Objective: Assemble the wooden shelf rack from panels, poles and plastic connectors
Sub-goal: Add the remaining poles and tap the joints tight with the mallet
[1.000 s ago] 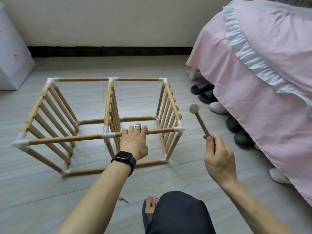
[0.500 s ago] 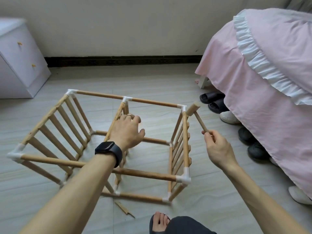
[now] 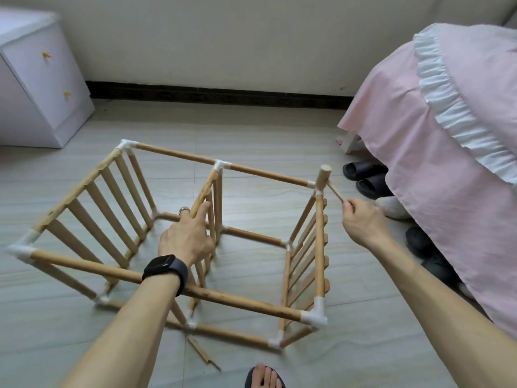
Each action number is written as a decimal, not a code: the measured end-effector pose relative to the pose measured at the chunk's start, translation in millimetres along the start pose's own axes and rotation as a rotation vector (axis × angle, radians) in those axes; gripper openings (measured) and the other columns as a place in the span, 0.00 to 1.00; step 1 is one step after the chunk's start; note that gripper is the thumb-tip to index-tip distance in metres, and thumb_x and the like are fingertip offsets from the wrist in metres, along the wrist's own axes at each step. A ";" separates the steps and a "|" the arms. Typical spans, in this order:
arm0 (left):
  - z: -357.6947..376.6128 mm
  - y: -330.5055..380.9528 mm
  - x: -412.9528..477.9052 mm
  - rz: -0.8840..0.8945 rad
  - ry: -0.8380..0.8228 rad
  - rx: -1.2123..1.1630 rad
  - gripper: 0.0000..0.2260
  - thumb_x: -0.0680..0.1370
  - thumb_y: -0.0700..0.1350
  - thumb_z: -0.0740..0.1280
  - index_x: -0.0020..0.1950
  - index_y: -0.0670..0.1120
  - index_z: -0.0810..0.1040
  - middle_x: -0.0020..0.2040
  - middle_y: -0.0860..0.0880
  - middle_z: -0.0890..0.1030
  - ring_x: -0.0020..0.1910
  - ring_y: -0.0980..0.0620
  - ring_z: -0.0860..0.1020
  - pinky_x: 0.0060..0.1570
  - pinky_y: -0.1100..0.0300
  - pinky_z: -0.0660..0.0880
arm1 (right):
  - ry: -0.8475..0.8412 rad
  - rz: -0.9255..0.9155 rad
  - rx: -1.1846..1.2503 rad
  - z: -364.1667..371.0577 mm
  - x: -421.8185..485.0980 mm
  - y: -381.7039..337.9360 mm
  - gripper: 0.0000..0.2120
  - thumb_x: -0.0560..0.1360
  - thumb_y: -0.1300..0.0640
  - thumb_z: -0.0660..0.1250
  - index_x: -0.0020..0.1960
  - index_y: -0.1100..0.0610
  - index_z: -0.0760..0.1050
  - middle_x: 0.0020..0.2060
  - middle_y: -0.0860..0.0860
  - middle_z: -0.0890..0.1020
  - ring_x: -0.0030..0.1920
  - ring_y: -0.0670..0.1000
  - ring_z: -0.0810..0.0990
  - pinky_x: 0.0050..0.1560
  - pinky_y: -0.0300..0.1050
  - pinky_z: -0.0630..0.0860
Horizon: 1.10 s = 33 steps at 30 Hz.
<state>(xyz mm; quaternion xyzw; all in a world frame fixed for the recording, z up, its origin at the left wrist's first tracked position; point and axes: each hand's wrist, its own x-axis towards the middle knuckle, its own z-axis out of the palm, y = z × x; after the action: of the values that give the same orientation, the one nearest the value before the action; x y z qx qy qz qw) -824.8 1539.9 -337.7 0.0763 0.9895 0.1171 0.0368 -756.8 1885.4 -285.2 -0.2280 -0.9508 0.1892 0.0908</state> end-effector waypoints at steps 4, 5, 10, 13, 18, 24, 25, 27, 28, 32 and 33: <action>-1.2 -1.0 2.7 -0.005 -0.009 -0.017 0.35 0.78 0.51 0.66 0.79 0.61 0.49 0.50 0.48 0.66 0.32 0.54 0.67 0.34 0.55 0.71 | 0.177 -0.006 0.132 0.8 2.2 -3.0 0.14 0.85 0.54 0.53 0.51 0.59 0.74 0.37 0.54 0.78 0.40 0.60 0.75 0.42 0.52 0.68; -1.0 -1.6 2.7 -0.005 -0.006 -0.033 0.36 0.78 0.51 0.66 0.79 0.61 0.47 0.50 0.48 0.66 0.32 0.54 0.67 0.33 0.56 0.70 | 0.082 0.010 0.056 0.0 3.0 -3.5 0.15 0.85 0.54 0.53 0.49 0.60 0.74 0.39 0.56 0.79 0.42 0.61 0.76 0.43 0.53 0.70; 0.9 -3.5 5.0 -0.061 0.010 -0.142 0.40 0.77 0.51 0.67 0.79 0.56 0.42 0.50 0.48 0.69 0.37 0.50 0.72 0.35 0.54 0.70 | 0.206 0.016 0.136 -0.1 -0.1 -5.9 0.13 0.85 0.53 0.53 0.52 0.58 0.73 0.39 0.57 0.79 0.41 0.61 0.74 0.43 0.51 0.66; 1.2 -5.0 9.1 -0.096 -0.014 -0.193 0.34 0.77 0.53 0.66 0.77 0.55 0.51 0.50 0.50 0.72 0.42 0.47 0.75 0.38 0.52 0.72 | 0.050 0.047 -0.041 2.9 1.2 -6.3 0.16 0.85 0.53 0.51 0.51 0.59 0.74 0.44 0.61 0.81 0.45 0.63 0.76 0.45 0.52 0.66; 2.8 -11.4 16.6 -0.176 -0.078 -0.374 0.16 0.81 0.63 0.55 0.64 0.57 0.65 0.45 0.49 0.80 0.44 0.46 0.79 0.46 0.49 0.77 | 0.067 -0.019 0.010 2.0 -1.7 -26.1 0.16 0.85 0.51 0.53 0.46 0.57 0.75 0.37 0.54 0.79 0.40 0.58 0.77 0.40 0.50 0.67; -0.5 -13.3 21.1 -0.267 -0.158 -0.691 0.21 0.84 0.62 0.44 0.60 0.54 0.72 0.46 0.46 0.82 0.45 0.49 0.79 0.45 0.50 0.77 | -0.172 -0.217 0.103 33.3 -2.1 -91.9 0.12 0.86 0.51 0.53 0.56 0.52 0.75 0.37 0.50 0.79 0.36 0.50 0.76 0.40 0.52 0.75; -1.1 -12.6 20.7 -0.259 -0.161 -0.679 0.21 0.85 0.62 0.44 0.61 0.53 0.72 0.47 0.46 0.82 0.46 0.49 0.80 0.45 0.50 0.76 | -0.218 -0.242 0.072 39.1 1.0 -104.4 0.13 0.86 0.50 0.53 0.56 0.52 0.75 0.38 0.49 0.79 0.37 0.50 0.76 0.42 0.52 0.75; -1.6 -12.3 20.0 -0.248 -0.162 -0.658 0.22 0.85 0.62 0.43 0.62 0.52 0.71 0.48 0.45 0.82 0.49 0.46 0.80 0.52 0.46 0.78 | -0.264 -0.289 0.048 49.1 9.2 -129.0 0.13 0.86 0.50 0.53 0.57 0.53 0.75 0.40 0.49 0.79 0.39 0.50 0.76 0.40 0.50 0.73; -1.4 -12.3 19.1 -0.246 -0.159 -0.658 0.23 0.84 0.62 0.43 0.62 0.52 0.71 0.48 0.44 0.82 0.49 0.45 0.80 0.55 0.44 0.78 | -0.255 -0.313 0.065 53.6 14.7 -140.8 0.14 0.86 0.50 0.53 0.57 0.53 0.75 0.41 0.49 0.79 0.39 0.51 0.76 0.39 0.49 0.72; -0.5 -11.9 18.2 -0.238 -0.144 -0.637 0.23 0.84 0.63 0.42 0.59 0.51 0.71 0.47 0.46 0.81 0.48 0.45 0.80 0.54 0.42 0.79 | -0.019 -0.391 0.380 68.5 29.5 -178.2 0.15 0.86 0.52 0.51 0.58 0.56 0.74 0.34 0.49 0.75 0.30 0.45 0.72 0.30 0.40 0.67; 0.3 -11.9 18.9 -0.238 -0.144 -0.641 0.23 0.84 0.63 0.42 0.59 0.51 0.71 0.47 0.46 0.81 0.48 0.45 0.81 0.54 0.42 0.79 | 0.048 -0.403 0.464 73.1 30.5 -184.6 0.15 0.87 0.52 0.50 0.58 0.56 0.74 0.32 0.48 0.74 0.28 0.43 0.71 0.28 0.37 0.65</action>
<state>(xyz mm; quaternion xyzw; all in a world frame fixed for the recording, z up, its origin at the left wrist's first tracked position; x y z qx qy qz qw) -845.0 1531.6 -341.9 -0.0472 0.8992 0.4112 0.1420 -876.3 1724.1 -275.2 -0.0126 -0.9058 0.3740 0.1988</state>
